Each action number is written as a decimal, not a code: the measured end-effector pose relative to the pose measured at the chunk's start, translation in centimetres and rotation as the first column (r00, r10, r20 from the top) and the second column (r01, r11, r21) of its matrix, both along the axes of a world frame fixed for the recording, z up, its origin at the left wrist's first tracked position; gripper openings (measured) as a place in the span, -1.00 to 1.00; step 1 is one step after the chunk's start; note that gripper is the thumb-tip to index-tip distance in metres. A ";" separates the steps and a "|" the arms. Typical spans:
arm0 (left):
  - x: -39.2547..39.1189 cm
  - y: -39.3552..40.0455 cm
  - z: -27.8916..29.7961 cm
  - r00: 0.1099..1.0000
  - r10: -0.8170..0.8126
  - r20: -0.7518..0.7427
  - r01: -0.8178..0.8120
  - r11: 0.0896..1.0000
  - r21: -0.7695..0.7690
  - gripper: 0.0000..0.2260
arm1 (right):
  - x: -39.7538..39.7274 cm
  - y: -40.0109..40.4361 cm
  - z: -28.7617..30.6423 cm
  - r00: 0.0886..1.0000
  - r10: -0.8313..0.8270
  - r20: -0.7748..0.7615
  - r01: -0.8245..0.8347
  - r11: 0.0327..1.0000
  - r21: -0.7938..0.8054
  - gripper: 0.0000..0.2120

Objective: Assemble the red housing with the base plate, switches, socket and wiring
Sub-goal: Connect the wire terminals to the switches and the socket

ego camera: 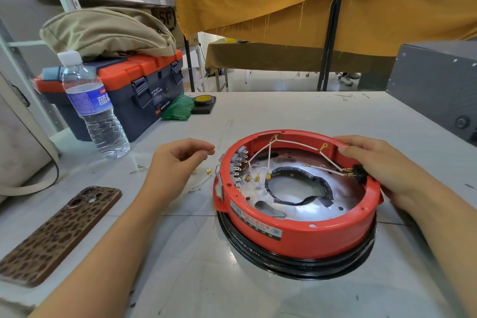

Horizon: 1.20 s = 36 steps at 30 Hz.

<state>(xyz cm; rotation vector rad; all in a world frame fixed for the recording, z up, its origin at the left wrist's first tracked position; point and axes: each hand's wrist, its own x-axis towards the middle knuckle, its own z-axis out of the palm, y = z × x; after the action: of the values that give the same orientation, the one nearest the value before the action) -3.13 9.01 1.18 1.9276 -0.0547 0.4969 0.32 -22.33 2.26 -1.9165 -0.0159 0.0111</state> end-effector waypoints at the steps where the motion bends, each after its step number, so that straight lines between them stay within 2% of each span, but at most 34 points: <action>1: 0.0 -0.1 0.2 1.000 -0.001 0.005 0.001 1.000 -0.007 -0.76 | 0.0 -0.1 0.1 1.000 -0.007 -0.003 0.007 1.000 -0.004 -0.79; 6: -0.4 -0.4 1.1 1.000 0.004 -0.012 -0.004 1.000 0.023 -0.80 | -0.1 -0.8 0.5 1.000 0.014 0.012 -0.013 0.990 -0.140 -0.77; 10: -0.9 -1.0 2.1 1.000 -0.015 -0.004 0.015 0.996 0.089 -0.77 | -0.4 -1.2 1.1 0.995 0.089 -0.051 -0.100 0.958 -0.268 -0.77; 15: -1.4 -2.8 4.2 0.993 -0.111 0.037 0.102 0.975 0.199 -0.79 | -0.9 -1.4 1.6 0.987 0.139 -0.080 -0.159 0.920 -0.359 -0.82; 20: -1.6 -5.9 5.6 0.970 -0.241 -0.006 0.230 0.918 0.324 -0.78 | -1.0 -0.9 1.3 0.989 0.133 -0.067 -0.147 0.941 -0.304 -0.90; 26: -1.6 -10.0 6.1 0.937 -0.350 0.019 0.272 0.760 0.591 -0.89 | -0.8 -0.2 0.3 0.995 0.086 -0.059 -0.095 0.977 -0.189 -0.80; 36: -0.2 -14.1 5.8 0.913 -0.407 -0.019 0.308 0.659 0.686 -0.99 | -0.8 0.6 -0.1 0.999 0.050 -0.016 -0.052 0.990 -0.132 -0.78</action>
<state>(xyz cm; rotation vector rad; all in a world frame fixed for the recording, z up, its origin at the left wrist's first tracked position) -3.38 -5.09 6.96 2.5093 -0.8044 0.3567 -0.48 -21.77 2.14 -2.0484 -0.0569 0.0607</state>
